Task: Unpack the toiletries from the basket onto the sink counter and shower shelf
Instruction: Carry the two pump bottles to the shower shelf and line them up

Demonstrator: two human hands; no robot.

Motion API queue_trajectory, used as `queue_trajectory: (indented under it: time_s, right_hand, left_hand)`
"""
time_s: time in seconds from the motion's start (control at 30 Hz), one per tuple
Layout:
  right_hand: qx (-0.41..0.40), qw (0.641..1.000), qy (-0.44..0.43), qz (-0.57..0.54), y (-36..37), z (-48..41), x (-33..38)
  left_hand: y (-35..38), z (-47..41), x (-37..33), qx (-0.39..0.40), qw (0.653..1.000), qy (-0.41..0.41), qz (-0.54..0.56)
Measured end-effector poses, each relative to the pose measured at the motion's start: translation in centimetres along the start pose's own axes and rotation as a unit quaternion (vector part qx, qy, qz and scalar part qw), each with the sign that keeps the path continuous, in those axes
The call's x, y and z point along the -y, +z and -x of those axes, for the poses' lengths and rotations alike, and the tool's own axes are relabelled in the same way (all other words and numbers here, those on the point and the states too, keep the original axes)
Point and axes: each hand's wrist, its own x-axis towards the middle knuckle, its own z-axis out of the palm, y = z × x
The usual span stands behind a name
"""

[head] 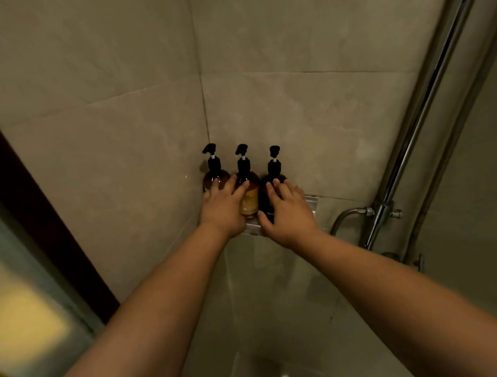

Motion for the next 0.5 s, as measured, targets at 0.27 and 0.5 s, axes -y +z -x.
queue_trajectory:
  time_s: [0.27, 0.5]
  right_hand:
    - [0.143, 0.989, -0.017, 0.032, -4.9, -1.0, 0.8]
    - [0.162, 0.986, -0.029, 0.035, -6.8, 0.6, 1.9]
  left_hand:
    - [-2.4, 2.3, -2.2, 0.115, 0.988, -0.086, -0.055]
    - [-4.3, 3.7, -1.8, 0.099, 0.988, -0.091, -0.072]
